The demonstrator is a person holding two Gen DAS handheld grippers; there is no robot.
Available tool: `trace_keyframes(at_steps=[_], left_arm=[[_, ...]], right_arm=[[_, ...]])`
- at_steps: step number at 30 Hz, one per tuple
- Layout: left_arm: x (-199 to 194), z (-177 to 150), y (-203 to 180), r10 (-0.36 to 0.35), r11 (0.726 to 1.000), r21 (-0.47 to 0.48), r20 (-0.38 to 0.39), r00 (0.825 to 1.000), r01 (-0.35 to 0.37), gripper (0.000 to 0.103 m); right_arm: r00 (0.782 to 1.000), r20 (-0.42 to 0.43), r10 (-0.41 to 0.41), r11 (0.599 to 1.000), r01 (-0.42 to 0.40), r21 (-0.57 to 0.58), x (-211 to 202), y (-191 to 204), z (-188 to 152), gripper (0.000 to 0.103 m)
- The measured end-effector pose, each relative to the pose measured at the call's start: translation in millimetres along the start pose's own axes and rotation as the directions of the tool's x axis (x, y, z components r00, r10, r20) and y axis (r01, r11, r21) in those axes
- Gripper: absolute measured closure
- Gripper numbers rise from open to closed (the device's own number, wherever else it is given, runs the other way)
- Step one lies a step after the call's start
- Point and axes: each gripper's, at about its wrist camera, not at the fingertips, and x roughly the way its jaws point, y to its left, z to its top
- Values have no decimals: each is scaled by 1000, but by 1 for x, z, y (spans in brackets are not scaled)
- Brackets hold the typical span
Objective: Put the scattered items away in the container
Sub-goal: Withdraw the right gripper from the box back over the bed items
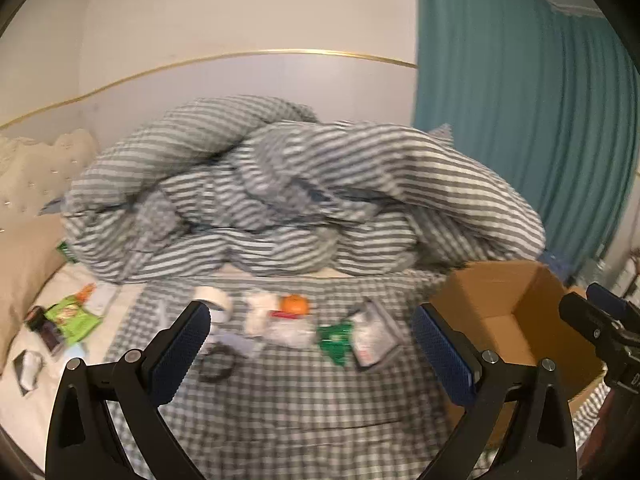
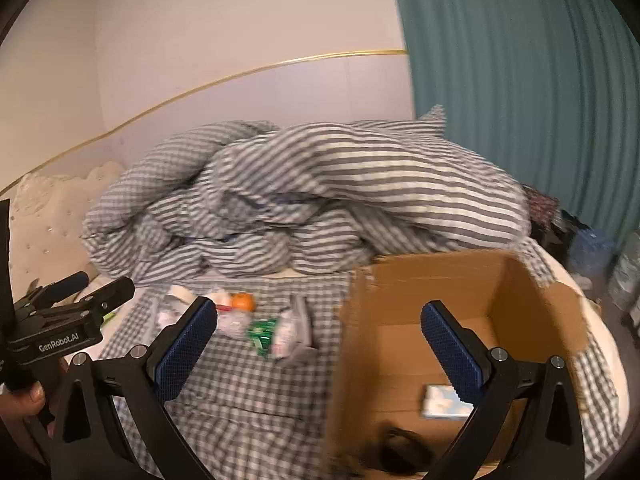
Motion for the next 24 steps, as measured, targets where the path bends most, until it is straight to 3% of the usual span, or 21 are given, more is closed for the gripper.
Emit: trace_keyframes(at_steps=[9,13,24], left_arm=[[-24,-5,97,134,988,-82,12,991,-132,0],[-30,-13,127,150,980,-131,6,989,-148,0],[-23,-33,175,198,969,-144,-34,980,-201,0]], right_arm=[[998,-8,60,995,-60,-82,20,76,3,0],[997,-23,74,991,-76,-109,26,97,-2,0],[993,-48,109,982,-115,-150,45,134,-14,0]])
